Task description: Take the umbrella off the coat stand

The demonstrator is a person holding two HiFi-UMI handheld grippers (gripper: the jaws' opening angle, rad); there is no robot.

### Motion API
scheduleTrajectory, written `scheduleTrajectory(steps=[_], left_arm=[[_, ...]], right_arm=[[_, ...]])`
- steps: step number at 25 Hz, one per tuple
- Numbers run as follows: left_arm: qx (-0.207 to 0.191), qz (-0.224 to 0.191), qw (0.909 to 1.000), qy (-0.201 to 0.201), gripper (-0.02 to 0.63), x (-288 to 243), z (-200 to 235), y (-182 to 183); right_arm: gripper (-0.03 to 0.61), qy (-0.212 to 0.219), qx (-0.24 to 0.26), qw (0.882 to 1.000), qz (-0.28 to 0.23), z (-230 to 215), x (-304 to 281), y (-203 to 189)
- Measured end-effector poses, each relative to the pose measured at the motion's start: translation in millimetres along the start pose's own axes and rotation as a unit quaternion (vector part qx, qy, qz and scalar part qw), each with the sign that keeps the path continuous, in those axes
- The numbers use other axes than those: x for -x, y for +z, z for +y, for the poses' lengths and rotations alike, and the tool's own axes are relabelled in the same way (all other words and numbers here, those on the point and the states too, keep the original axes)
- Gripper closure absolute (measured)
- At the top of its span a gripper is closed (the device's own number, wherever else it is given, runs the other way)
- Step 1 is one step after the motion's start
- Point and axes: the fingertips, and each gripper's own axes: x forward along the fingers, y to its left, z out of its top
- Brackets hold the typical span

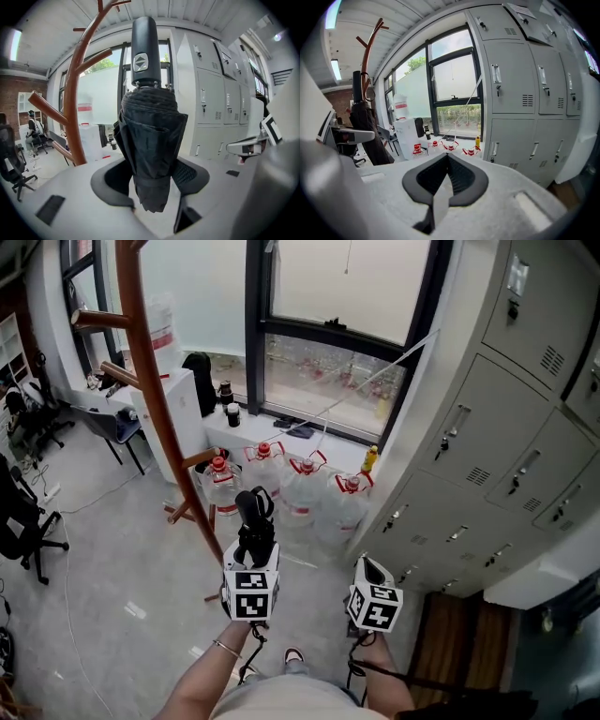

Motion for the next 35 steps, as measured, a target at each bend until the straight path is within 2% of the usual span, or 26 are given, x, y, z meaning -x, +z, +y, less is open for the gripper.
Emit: scheduleTrajectory(steps=[9, 14, 35], left_arm=[[0.000, 0.008, 0.9994, -0.033, 0.371, -0.5, -1.3, -4.0], [-0.003, 0.017, 0.9990, -0.041, 0.371, 0.4, -1.1, -10.9], [-0.010, 0.024, 0.9988, -0.042, 0.371, 12.4, 12.5, -18.2]], right_arm=[[0.574, -0.020, 0.007, 1.000, -0.012, 0.3, 12.0, 3.8], [0.574, -0.042, 0.050, 0.998, -0.019, 2.9, 20.9, 10.4], [0.574, -0.023, 0.054, 0.998, -0.025, 25.6, 12.4, 27.2]])
